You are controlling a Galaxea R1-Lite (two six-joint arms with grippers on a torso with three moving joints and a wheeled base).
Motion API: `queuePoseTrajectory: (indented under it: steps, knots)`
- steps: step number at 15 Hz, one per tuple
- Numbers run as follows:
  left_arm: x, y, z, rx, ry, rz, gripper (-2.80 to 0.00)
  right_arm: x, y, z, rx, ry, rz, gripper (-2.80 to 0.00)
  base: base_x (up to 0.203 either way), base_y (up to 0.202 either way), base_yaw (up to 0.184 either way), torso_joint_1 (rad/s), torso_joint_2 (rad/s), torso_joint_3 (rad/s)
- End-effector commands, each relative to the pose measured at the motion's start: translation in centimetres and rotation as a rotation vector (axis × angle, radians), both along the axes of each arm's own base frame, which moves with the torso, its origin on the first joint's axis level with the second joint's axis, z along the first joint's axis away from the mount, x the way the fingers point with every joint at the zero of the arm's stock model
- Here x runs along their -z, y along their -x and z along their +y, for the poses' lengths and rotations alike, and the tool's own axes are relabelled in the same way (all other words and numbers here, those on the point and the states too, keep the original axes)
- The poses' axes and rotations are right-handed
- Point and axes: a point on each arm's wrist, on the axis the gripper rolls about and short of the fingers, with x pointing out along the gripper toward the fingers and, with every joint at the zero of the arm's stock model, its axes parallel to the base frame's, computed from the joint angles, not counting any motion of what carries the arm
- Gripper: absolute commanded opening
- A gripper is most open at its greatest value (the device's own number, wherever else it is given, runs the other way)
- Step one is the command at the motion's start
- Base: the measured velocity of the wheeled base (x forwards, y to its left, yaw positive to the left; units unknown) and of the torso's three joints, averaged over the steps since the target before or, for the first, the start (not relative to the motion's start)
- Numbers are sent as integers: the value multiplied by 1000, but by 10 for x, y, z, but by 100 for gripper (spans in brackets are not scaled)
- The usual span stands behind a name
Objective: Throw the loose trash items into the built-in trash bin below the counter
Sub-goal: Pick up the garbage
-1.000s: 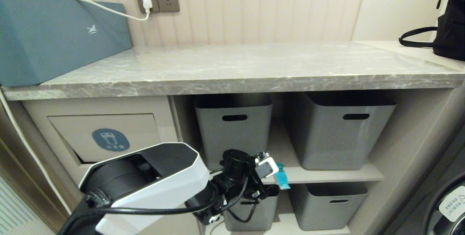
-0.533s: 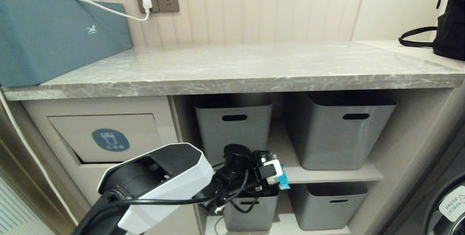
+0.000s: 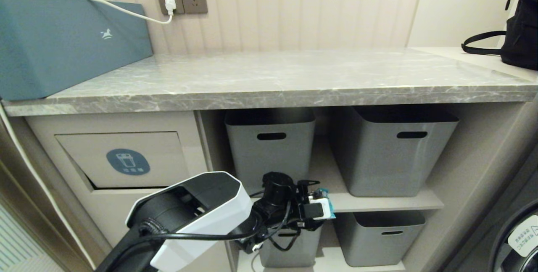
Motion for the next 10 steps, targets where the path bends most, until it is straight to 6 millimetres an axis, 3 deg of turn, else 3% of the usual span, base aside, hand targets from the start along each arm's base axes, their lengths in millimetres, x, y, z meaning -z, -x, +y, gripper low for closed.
queuePoseTrajectory:
  steps: [1, 5, 10]
  knots:
    - [8, 2, -9, 19, 4, -12, 0, 0, 0, 0, 0, 0, 1, -280, 0, 0, 0, 0, 0, 0]
    - [3, 0, -35, 28, 35, -59, 0, 0, 0, 0, 0, 0, 1, -280, 0, 0, 0, 0, 0, 0]
    - [-8, -6, -30, 45, -55, -117, 0, 0, 0, 0, 0, 0, 2, -280, 0, 0, 0, 0, 0, 0]
